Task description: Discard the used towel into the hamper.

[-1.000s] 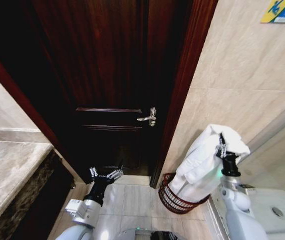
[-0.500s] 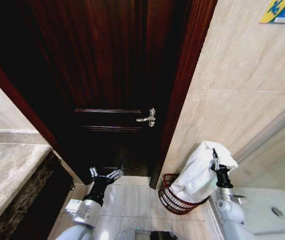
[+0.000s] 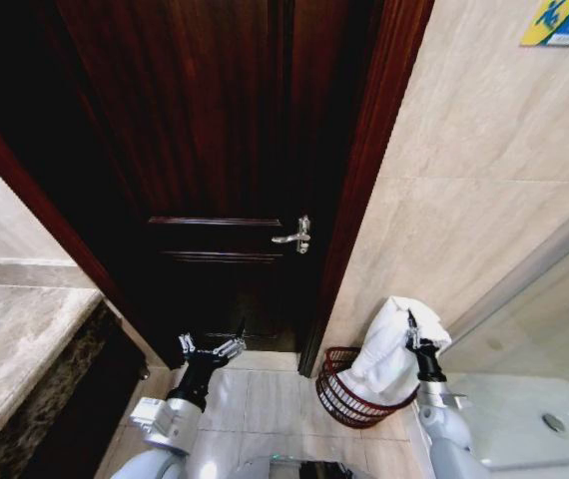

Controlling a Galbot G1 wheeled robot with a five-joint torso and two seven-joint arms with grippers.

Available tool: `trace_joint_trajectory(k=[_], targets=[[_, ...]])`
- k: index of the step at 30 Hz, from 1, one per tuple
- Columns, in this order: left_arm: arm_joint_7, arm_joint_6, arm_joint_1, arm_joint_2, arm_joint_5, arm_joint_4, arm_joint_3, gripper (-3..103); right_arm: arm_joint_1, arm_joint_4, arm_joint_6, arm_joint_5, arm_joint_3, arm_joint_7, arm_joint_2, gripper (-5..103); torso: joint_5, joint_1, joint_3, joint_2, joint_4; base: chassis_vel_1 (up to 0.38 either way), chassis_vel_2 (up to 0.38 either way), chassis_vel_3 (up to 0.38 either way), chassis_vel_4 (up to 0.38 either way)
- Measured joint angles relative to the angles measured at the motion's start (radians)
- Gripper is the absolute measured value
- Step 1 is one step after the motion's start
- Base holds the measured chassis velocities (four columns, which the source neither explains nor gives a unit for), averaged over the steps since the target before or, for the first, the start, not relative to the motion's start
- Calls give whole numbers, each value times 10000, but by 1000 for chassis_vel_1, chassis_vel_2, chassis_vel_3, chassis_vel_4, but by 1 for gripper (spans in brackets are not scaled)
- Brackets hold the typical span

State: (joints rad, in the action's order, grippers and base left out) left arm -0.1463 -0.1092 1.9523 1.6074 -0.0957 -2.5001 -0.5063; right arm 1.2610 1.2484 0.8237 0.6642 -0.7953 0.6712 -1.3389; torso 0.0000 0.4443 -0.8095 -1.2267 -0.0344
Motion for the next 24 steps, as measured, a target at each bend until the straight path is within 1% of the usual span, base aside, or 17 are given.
trace_joint_trajectory(k=[15, 18, 20, 22, 24], targets=[[0, 0, 0, 0, 0, 0, 0, 100, -110, -743, -8, 41, -7, 261, -73, 11, -1, -1, 0, -2, 0, -7, 8, 6, -7], [0, 0, 0, 0, 0, 0, 0, 100, -166, -1091, -9, 123, -27, 487, -76, 11, 0, 0, 0, -2, 1, -66, 76, 74, -72], [0, 0, 0, 0, 0, 0, 0, 100, -232, -1720, -12, 390, -30, 919, -36, 11, -2, 2, -1, -2, 0, -52, 69, 61, -59], [0, 0, -1, 0, 0, 0, 0, 100, -241, -1822, -12, 418, -37, 1004, -37, 11, -1, 2, -1, -2, 0, -48, 70, 53, -59], [0, 0, 0, 0, 0, 0, 0, 100, -261, -2228, -12, 527, -100, 1327, -78, 11, 0, 4, -1, -1, -1, -27, 56, 36, -27]])
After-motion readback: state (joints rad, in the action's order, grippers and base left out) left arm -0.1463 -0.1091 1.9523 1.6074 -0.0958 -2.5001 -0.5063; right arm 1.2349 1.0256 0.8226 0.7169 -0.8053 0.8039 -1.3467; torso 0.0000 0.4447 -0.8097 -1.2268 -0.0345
